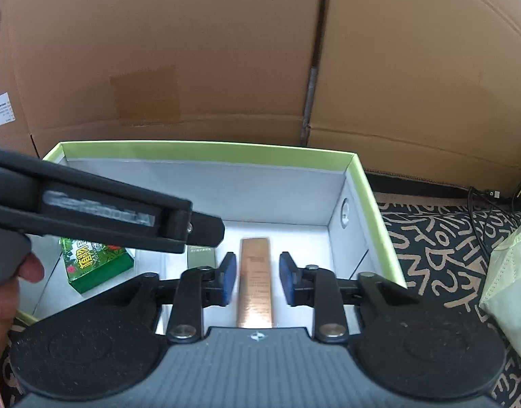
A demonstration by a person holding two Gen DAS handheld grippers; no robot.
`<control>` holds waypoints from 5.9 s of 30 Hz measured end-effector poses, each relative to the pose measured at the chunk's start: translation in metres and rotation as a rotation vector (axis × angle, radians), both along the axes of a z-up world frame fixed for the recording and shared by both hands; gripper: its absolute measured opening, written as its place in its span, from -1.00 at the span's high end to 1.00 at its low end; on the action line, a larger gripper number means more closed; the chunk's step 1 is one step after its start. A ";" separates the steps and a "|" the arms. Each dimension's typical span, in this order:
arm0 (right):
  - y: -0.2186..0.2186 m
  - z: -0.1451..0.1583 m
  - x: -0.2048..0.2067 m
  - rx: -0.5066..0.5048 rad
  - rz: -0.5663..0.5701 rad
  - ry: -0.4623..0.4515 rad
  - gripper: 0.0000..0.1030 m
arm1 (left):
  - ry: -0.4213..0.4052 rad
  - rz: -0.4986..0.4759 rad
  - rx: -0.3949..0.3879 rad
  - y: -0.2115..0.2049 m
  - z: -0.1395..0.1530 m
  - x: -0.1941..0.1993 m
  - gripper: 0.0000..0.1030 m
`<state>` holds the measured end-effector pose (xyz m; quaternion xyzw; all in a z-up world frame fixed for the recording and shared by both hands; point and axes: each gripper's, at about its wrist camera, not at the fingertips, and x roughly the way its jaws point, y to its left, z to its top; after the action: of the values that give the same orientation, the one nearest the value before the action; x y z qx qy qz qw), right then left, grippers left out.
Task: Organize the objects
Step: 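Carry both boxes into the light-green box and open both tools, then move both open tools back toward the item pile, then grasp a white-pink glove with the right tool while the left tool grasps the red tape roll, then carry the glove and tape into the light-green box and open both tools, then move both open tools back toward the item pile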
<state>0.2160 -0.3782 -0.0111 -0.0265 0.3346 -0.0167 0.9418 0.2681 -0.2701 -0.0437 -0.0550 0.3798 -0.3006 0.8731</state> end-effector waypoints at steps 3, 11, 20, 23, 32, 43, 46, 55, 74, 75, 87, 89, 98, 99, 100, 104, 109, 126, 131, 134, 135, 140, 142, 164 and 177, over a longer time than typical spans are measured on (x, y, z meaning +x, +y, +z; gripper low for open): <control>-0.009 0.014 -0.013 0.013 -0.027 -0.038 -0.07 | -0.064 0.002 -0.022 0.013 0.019 -0.015 -0.98; 0.016 0.062 -0.094 -0.064 -0.051 -0.260 -0.51 | -0.178 0.048 -0.073 0.066 0.062 -0.072 -1.00; 0.067 0.063 -0.179 0.019 0.014 -0.420 -0.74 | -0.196 0.145 -0.076 0.166 0.054 -0.149 -1.00; 0.083 0.051 -0.190 0.040 0.032 -0.414 -0.74 | -0.169 0.233 -0.071 0.198 0.038 -0.162 -1.00; 0.129 0.007 -0.197 0.142 0.117 -0.310 -0.74 | -0.099 0.374 0.019 0.262 -0.003 -0.186 -1.00; 0.199 -0.041 -0.155 0.057 0.204 -0.169 -0.74 | -0.049 0.492 0.094 0.316 -0.032 -0.171 -1.00; 0.205 -0.043 -0.147 0.043 0.183 -0.161 -0.70 | -0.048 0.469 0.102 0.317 -0.032 -0.159 -1.00; 0.198 -0.043 -0.161 0.125 0.225 -0.115 0.72 | -0.072 0.427 0.222 0.301 -0.044 -0.124 -0.76; 0.186 -0.041 -0.196 0.105 0.225 -0.078 0.07 | -0.106 0.276 0.264 0.288 -0.031 -0.186 -0.08; 0.186 -0.041 -0.196 0.101 0.224 -0.080 0.07 | -0.104 0.279 0.264 0.288 -0.031 -0.185 -0.08; 0.186 -0.044 -0.188 0.123 0.216 -0.081 0.04 | -0.108 0.283 0.287 0.283 -0.035 -0.178 -0.05; 0.187 -0.046 -0.187 0.124 0.217 -0.076 0.08 | -0.106 0.280 0.282 0.285 -0.035 -0.177 -0.05; 0.187 -0.048 -0.188 0.164 0.227 -0.064 0.71 | -0.107 0.271 0.288 0.283 -0.032 -0.180 0.11; 0.186 -0.047 -0.189 0.175 0.231 -0.064 0.72 | -0.106 0.265 0.281 0.282 -0.030 -0.182 0.11; 0.185 -0.045 -0.190 0.192 0.236 -0.064 0.72 | -0.110 0.255 0.271 0.279 -0.027 -0.183 0.11; 0.171 -0.030 -0.195 0.269 0.264 -0.087 0.72 | -0.148 0.172 0.185 0.264 -0.002 -0.189 0.11; 0.143 0.001 -0.200 0.261 0.253 -0.166 0.72 | -0.224 0.076 0.120 0.225 0.034 -0.188 0.11; 0.026 0.065 -0.088 0.007 0.104 -0.168 0.72 | -0.233 0.002 0.048 0.086 0.080 -0.094 0.11; 0.011 0.053 -0.048 -0.029 0.093 -0.154 0.72 | -0.203 0.021 0.077 0.060 0.067 -0.065 0.11; 0.005 0.040 -0.030 -0.043 0.089 -0.119 0.72 | -0.168 0.025 0.087 0.049 0.055 -0.050 0.11; 0.004 0.035 -0.024 -0.052 0.085 -0.096 0.72 | -0.160 0.026 0.091 0.046 0.051 -0.047 0.11; -0.005 0.009 0.002 -0.089 0.067 0.046 0.72 | -0.162 0.031 0.115 0.036 0.028 -0.038 -0.03; -0.005 0.001 0.010 -0.116 0.051 0.087 0.71 | -0.173 0.042 0.116 0.036 0.023 -0.037 -0.27; 0.002 0.068 -0.092 0.059 -0.056 -0.282 -0.64 | -0.325 0.174 0.024 0.107 0.068 -0.113 -1.00; 0.067 -0.004 -0.135 0.136 0.030 -0.258 -0.70 | -0.242 0.379 0.109 0.212 0.024 -0.167 -1.00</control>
<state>0.0813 -0.3110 -0.0149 0.0349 0.2107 0.0168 0.9768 0.1009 -0.0579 -0.0196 -0.0415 0.2709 -0.1147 0.9548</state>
